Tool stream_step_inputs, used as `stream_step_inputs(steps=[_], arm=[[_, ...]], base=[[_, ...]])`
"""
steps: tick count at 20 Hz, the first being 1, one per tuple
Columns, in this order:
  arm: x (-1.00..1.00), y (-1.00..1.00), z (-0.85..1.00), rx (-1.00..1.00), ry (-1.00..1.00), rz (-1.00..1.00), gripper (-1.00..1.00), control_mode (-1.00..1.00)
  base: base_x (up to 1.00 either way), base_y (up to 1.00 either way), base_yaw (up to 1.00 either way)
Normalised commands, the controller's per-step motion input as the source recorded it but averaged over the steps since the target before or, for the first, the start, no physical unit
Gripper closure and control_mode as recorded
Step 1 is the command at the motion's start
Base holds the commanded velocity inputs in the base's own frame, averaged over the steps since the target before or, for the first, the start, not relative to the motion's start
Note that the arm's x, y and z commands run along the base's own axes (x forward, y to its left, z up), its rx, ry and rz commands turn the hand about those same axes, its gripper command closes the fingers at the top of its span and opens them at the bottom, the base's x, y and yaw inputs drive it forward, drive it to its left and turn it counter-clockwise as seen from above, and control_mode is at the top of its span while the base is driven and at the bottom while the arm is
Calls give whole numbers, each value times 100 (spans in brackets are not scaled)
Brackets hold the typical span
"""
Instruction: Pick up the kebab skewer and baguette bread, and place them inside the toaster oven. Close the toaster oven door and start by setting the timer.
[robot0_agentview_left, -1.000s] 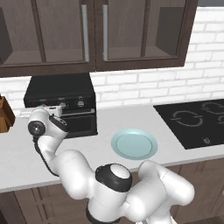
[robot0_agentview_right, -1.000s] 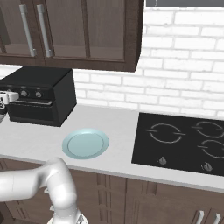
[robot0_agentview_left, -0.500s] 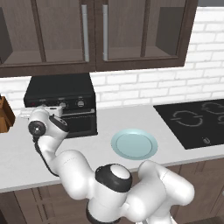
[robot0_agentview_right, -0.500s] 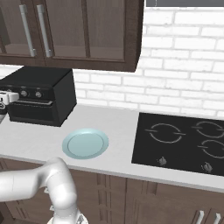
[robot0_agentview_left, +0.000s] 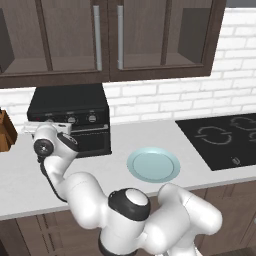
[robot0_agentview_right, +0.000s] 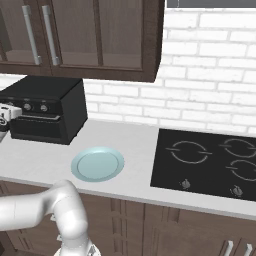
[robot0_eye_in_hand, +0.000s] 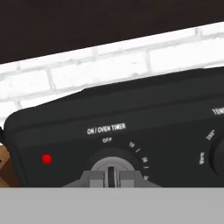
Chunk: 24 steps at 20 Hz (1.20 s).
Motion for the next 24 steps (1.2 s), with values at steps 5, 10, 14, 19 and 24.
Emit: stream_step_inputs(steps=[5, 10, 14, 19, 24], arm=[[0, 0, 0, 13, -2, -1, 100, -100], [0, 0, 0, 14, 0, -2, 100, -100], [0, 0, 0, 15, 0, -2, 100, -100], [0, 0, 0, 16, -1, -2, 100, -100], [0, 0, 0, 16, 0, -3, 100, -100]], base=[[0, 0, 0], [0, 0, 0], [0, 0, 0], [0, 0, 0], [0, 0, 0]])
